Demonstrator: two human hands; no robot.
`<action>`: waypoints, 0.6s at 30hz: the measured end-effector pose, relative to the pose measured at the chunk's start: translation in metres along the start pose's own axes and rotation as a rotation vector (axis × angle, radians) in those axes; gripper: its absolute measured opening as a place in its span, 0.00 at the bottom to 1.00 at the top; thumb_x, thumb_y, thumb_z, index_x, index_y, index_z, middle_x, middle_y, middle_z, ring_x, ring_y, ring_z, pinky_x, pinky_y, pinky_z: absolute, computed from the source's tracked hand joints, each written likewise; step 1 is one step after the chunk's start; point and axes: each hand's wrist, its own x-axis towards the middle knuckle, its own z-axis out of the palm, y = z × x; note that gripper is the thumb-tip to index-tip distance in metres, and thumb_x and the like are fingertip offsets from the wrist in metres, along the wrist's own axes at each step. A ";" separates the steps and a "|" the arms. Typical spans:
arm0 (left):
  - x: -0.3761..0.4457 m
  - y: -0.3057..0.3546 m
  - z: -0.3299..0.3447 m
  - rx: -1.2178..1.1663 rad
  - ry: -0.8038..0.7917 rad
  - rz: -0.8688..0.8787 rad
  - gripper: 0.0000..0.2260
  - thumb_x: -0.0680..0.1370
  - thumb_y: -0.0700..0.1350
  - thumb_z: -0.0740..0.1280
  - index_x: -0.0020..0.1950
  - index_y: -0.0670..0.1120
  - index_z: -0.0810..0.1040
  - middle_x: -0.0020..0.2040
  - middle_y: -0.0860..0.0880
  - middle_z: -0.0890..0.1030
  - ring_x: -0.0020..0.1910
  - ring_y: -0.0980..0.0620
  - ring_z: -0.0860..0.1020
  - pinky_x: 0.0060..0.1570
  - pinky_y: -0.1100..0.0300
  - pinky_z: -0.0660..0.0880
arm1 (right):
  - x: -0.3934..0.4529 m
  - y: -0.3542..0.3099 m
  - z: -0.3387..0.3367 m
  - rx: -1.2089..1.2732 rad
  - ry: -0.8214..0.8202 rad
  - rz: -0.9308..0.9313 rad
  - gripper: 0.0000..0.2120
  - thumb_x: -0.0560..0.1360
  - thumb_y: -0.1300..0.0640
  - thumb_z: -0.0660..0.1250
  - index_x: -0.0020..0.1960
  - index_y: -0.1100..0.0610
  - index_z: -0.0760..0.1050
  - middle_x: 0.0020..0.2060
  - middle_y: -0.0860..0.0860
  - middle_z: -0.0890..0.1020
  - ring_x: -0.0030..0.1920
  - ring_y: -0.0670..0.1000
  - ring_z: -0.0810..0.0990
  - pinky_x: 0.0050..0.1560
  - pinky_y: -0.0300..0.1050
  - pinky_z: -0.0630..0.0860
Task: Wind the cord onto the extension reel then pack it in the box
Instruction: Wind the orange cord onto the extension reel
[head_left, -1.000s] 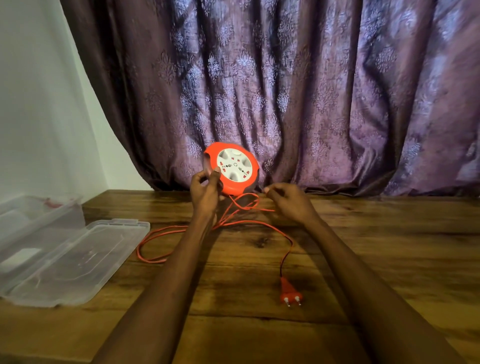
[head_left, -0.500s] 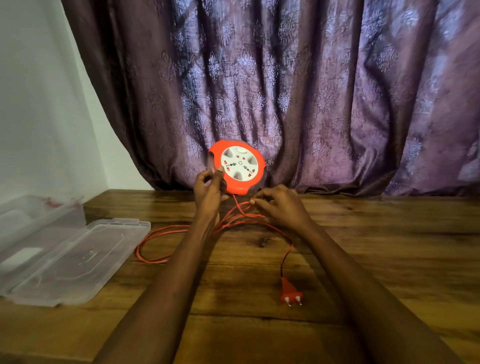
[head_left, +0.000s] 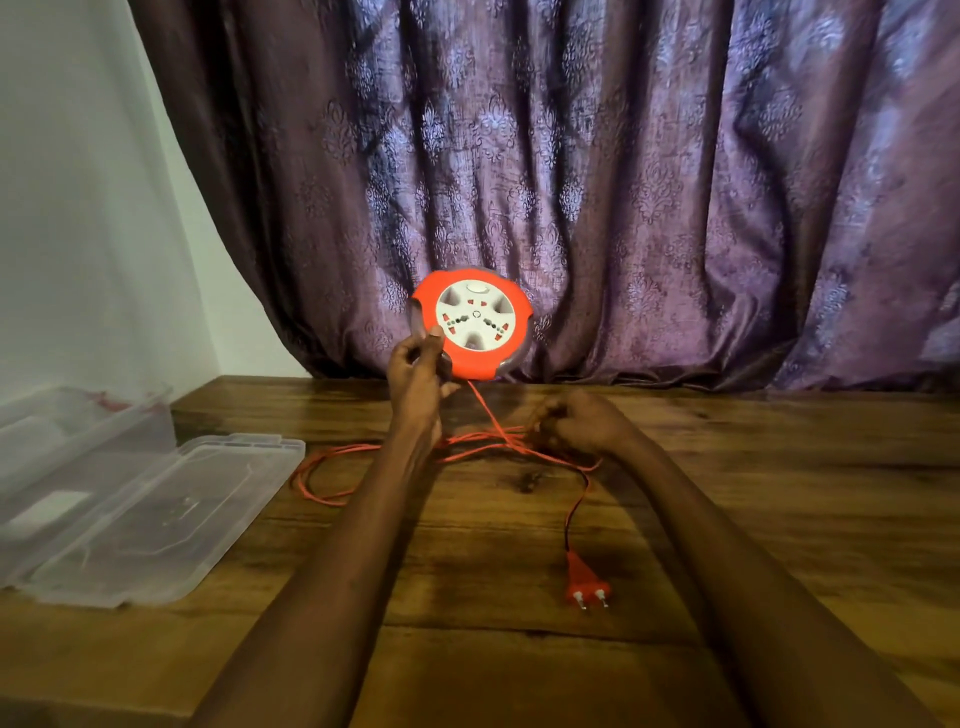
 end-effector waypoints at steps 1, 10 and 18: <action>-0.001 -0.001 -0.001 0.022 -0.004 -0.008 0.05 0.80 0.45 0.67 0.51 0.46 0.73 0.31 0.51 0.74 0.32 0.53 0.71 0.24 0.64 0.74 | 0.000 0.000 -0.001 -0.019 0.090 0.021 0.09 0.74 0.60 0.68 0.50 0.53 0.85 0.46 0.52 0.87 0.47 0.51 0.84 0.51 0.47 0.79; 0.003 -0.006 -0.002 0.249 -0.163 -0.014 0.10 0.79 0.42 0.68 0.38 0.47 0.74 0.29 0.51 0.69 0.28 0.56 0.64 0.27 0.61 0.62 | -0.008 -0.022 -0.019 -0.402 0.552 -0.416 0.21 0.77 0.56 0.65 0.69 0.47 0.75 0.61 0.51 0.78 0.57 0.56 0.76 0.53 0.54 0.74; 0.001 -0.004 0.000 0.315 -0.327 -0.181 0.10 0.78 0.43 0.69 0.54 0.37 0.82 0.51 0.34 0.83 0.45 0.41 0.77 0.51 0.39 0.76 | -0.014 -0.014 -0.013 -0.725 0.322 -0.528 0.27 0.68 0.54 0.71 0.66 0.40 0.76 0.71 0.52 0.73 0.67 0.58 0.72 0.56 0.54 0.71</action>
